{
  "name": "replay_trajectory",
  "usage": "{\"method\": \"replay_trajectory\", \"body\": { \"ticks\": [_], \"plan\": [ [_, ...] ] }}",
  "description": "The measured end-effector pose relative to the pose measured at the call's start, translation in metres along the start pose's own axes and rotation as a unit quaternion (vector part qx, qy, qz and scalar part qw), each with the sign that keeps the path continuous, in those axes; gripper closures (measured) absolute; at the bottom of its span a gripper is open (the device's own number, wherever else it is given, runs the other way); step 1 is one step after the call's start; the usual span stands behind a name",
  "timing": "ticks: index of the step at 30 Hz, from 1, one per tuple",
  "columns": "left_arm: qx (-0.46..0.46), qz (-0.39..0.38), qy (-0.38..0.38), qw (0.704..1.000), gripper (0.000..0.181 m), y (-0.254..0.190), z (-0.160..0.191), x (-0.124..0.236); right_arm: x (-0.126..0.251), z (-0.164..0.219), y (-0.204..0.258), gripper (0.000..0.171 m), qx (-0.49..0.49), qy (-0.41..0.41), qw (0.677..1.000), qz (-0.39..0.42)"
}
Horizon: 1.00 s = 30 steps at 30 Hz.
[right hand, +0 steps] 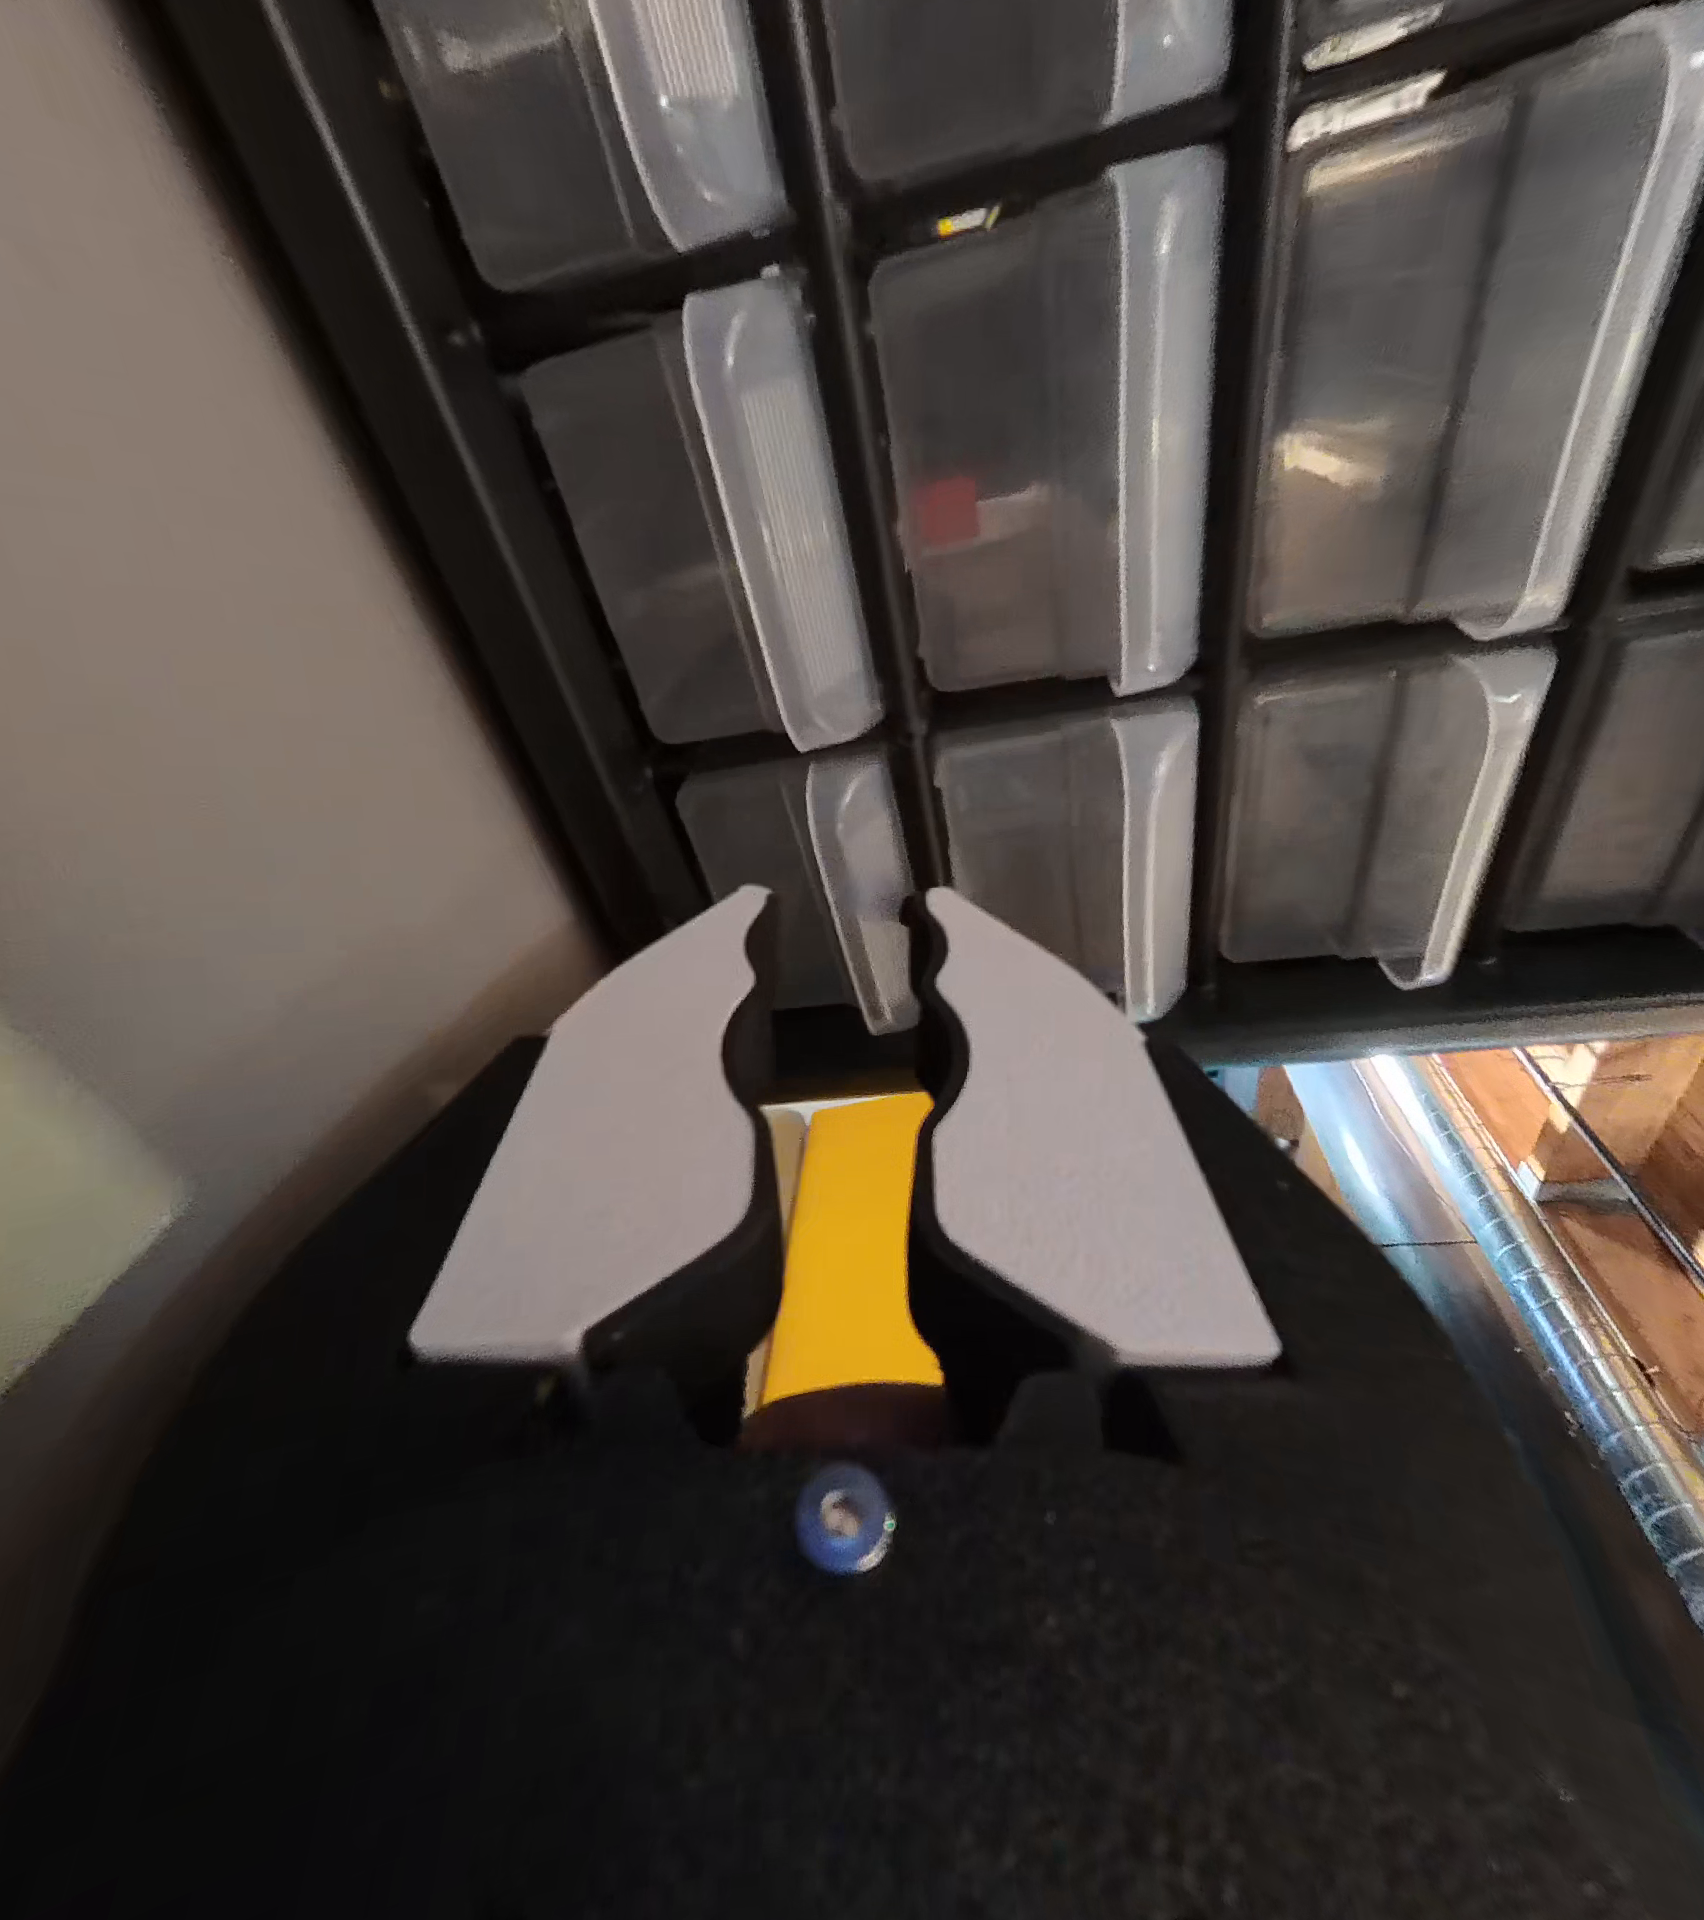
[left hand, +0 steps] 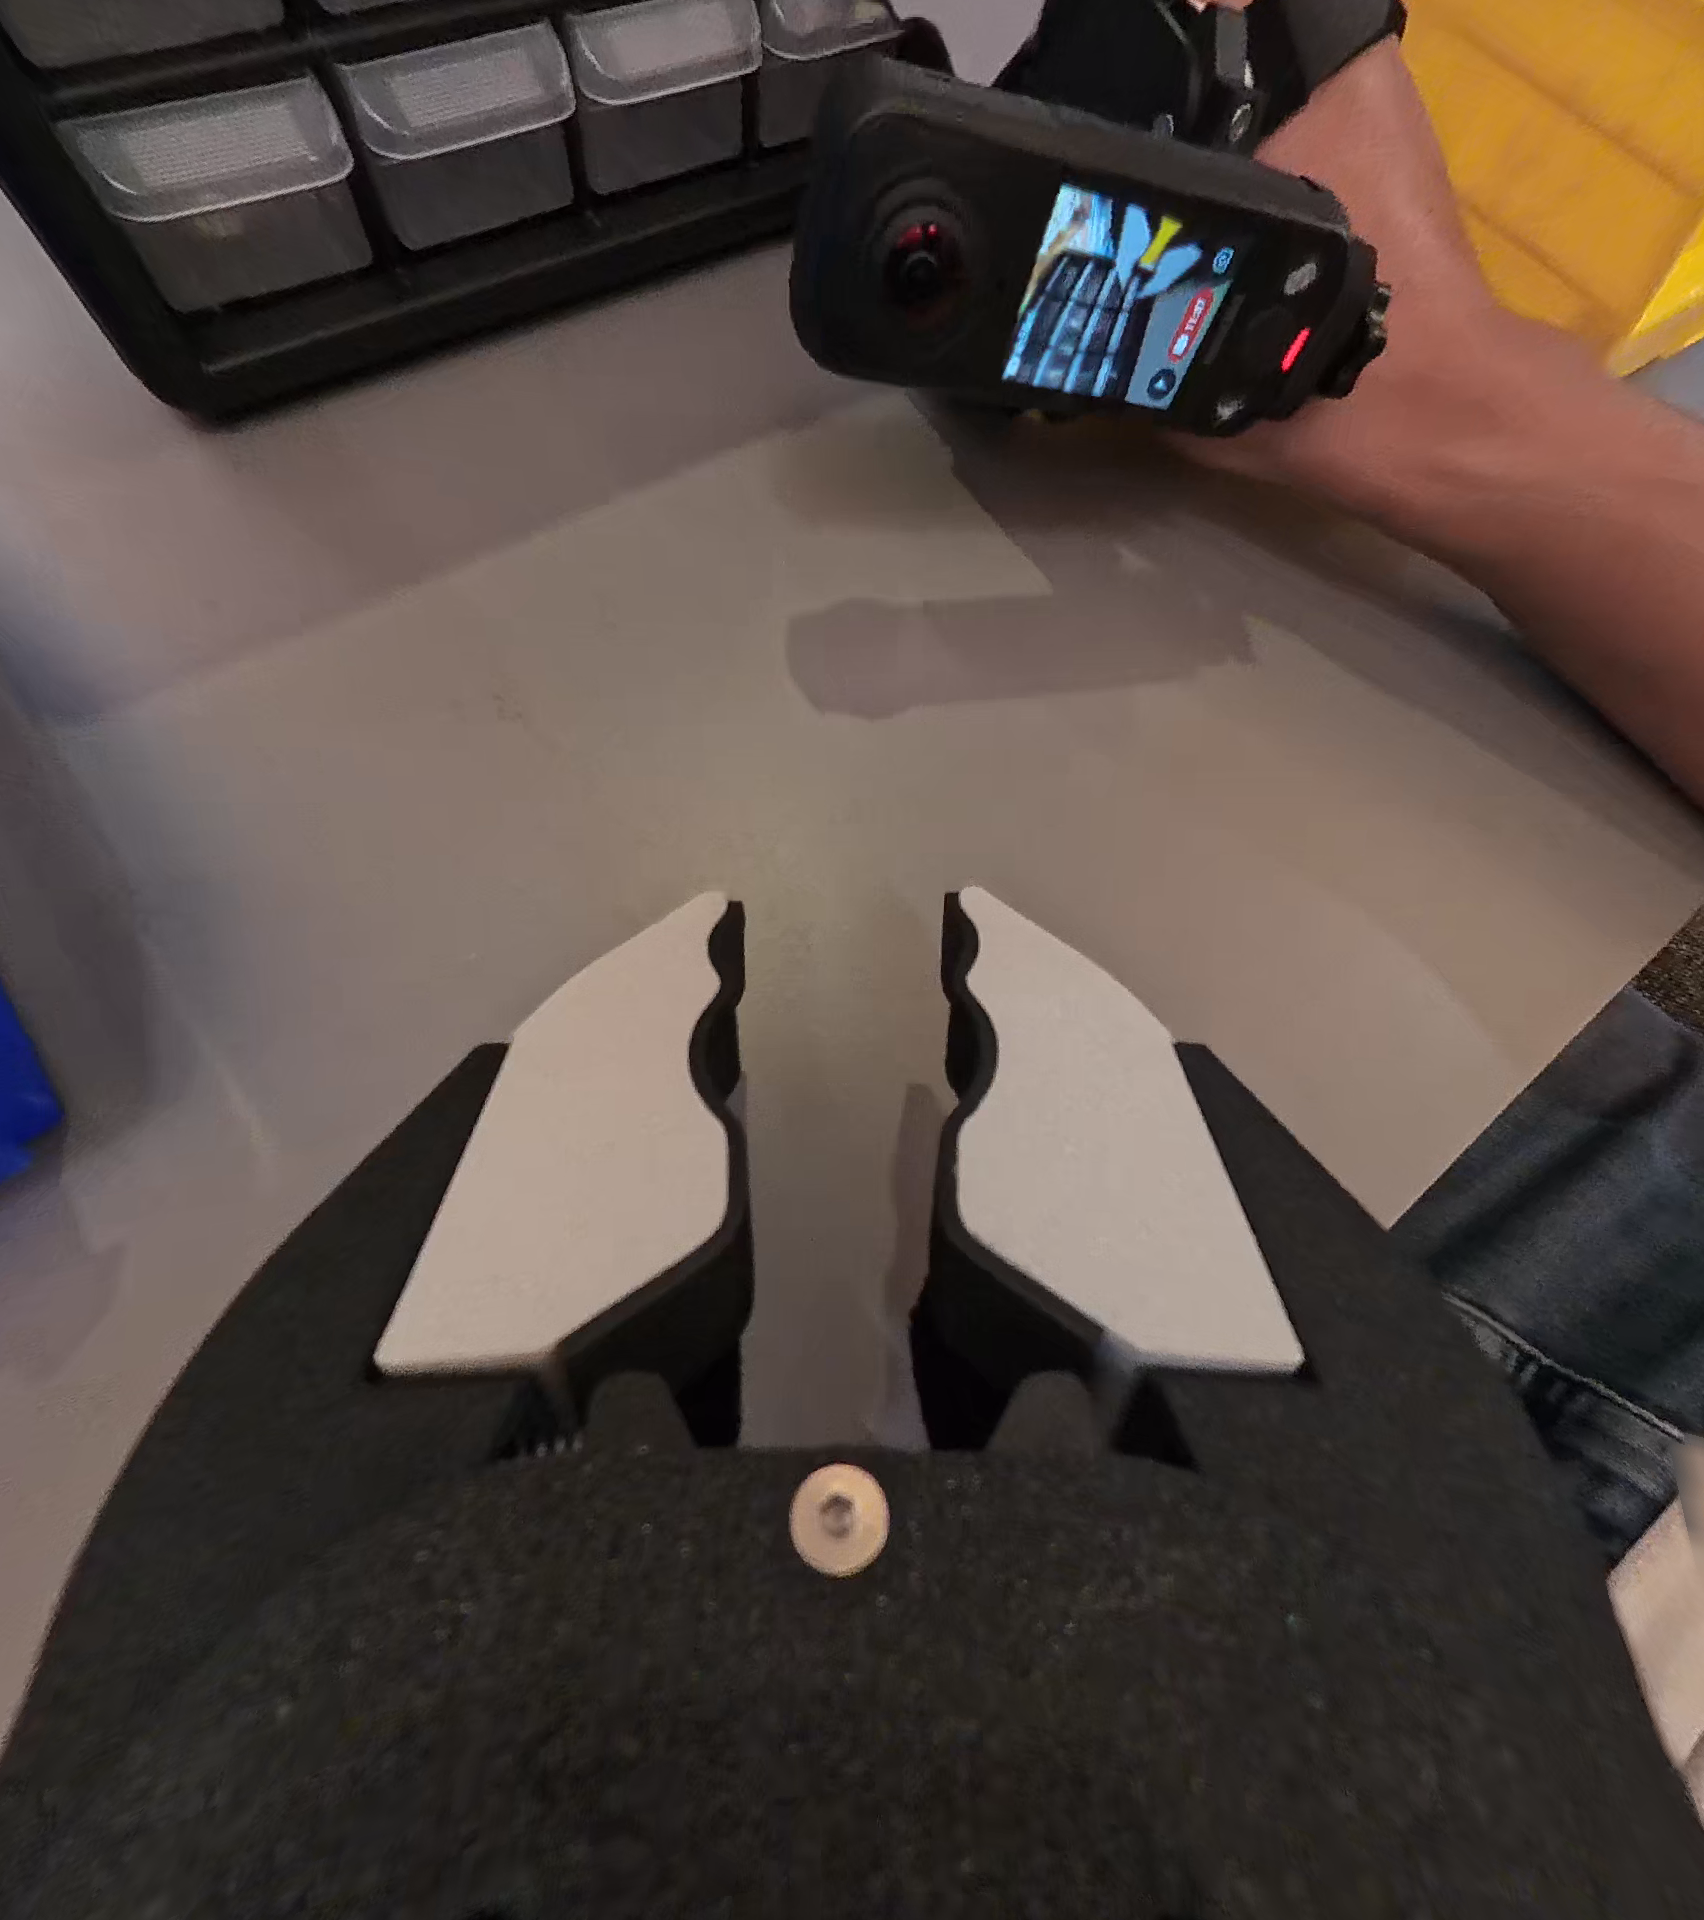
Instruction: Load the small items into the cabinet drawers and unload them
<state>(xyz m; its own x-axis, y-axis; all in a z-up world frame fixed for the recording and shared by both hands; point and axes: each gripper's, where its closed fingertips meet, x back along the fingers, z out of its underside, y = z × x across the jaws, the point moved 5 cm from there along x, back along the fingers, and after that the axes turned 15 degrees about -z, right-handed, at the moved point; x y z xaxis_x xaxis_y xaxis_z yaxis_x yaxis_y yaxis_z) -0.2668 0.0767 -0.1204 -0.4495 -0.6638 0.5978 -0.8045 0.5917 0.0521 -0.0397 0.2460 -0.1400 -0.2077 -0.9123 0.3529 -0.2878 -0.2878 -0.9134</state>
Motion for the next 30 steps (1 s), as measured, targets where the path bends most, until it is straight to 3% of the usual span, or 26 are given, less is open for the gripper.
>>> {"method": "replay_trajectory", "body": {
  "ticks": [2, 11, 16, 19, 23, 25, 27, 30],
  "plan": [
    [-0.006, -0.005, 0.001, 1.000, 0.145, 0.000, 0.001, 0.000, 0.001, 0.000, -0.002, 0.160, 0.003, 0.000, 1.000, 0.015],
    [0.003, 0.009, 0.007, 1.000, 0.145, -0.003, 0.001, -0.001, 0.029, 0.005, 0.006, 0.161, -0.003, -0.001, 1.000, 0.002],
    [-0.001, 0.005, 0.008, 1.000, 0.145, -0.004, 0.003, -0.001, 0.046, 0.009, 0.012, 0.159, -0.035, -0.013, 0.999, -0.022],
    [0.001, 0.005, 0.009, 1.000, 0.145, -0.003, 0.003, -0.001, 0.060, 0.012, 0.021, 0.146, -0.105, -0.026, 0.991, -0.080],
    [0.006, 0.007, 0.014, 1.000, 0.145, -0.002, 0.005, -0.003, 0.086, 0.012, 0.018, 0.131, -0.322, -0.072, 0.930, -0.159],
    [0.010, 0.011, 0.015, 1.000, 0.145, -0.002, 0.005, -0.003, 0.091, 0.008, 0.010, 0.119, -0.426, -0.101, 0.876, -0.201],
    [0.012, 0.014, 0.017, 1.000, 0.145, -0.003, 0.006, -0.004, 0.086, 0.007, 0.000, 0.106, -0.508, -0.100, 0.823, -0.232],
    [0.006, 0.011, 0.018, 1.000, 0.145, -0.004, 0.007, -0.004, 0.064, 0.012, -0.011, 0.092, -0.574, -0.070, 0.777, -0.251]
  ]
}}
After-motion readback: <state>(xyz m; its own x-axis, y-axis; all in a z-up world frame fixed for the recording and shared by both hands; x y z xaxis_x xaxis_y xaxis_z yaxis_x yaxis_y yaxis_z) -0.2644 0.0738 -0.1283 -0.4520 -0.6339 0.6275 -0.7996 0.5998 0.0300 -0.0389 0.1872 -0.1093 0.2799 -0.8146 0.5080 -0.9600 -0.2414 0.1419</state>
